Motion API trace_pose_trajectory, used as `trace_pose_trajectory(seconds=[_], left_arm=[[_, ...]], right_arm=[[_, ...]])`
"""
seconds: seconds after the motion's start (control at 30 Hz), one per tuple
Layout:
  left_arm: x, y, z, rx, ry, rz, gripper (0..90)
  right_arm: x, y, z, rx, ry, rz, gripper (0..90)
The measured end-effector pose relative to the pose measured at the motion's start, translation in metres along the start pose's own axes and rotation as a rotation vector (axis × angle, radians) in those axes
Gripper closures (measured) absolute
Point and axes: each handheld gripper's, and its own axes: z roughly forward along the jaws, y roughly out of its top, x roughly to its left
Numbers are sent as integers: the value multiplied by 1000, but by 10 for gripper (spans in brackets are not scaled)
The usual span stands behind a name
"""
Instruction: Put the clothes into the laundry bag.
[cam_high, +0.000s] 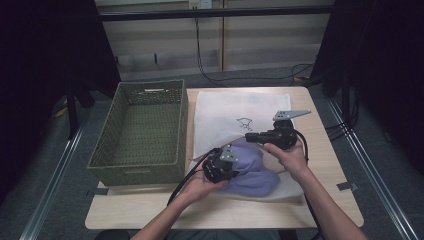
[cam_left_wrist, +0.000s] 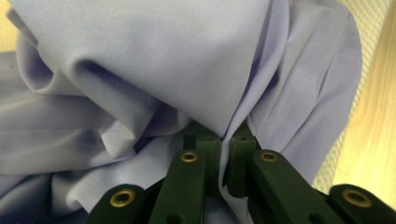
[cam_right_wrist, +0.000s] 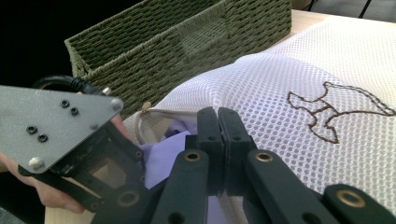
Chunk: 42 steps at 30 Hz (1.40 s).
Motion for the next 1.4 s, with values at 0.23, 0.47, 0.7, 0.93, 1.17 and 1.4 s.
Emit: trace_pose_trajectory(seconds=[0.23, 0.47, 0.7, 0.93, 1.17, 1.4], left_arm=[[12, 6, 4, 33, 47, -16, 865], [19, 10, 5, 1, 81, -61, 865], [23, 13, 9, -2, 114, -107, 865], [22, 25, 6, -49, 130, -124, 865], [26, 31, 6, -83, 162, -156, 866], [24, 30, 9, -97, 142, -167, 841]], right_arm=[[1, 1, -1, -1, 5, -3, 893], [1, 1, 0, 3, 9, -6, 893], [3, 1, 1, 5, 16, -4, 893], [3, 1, 1, 7, 18, -1, 893], [3, 0, 2, 9, 19, -1, 893], [3, 0, 2, 13, 16, 1, 893]])
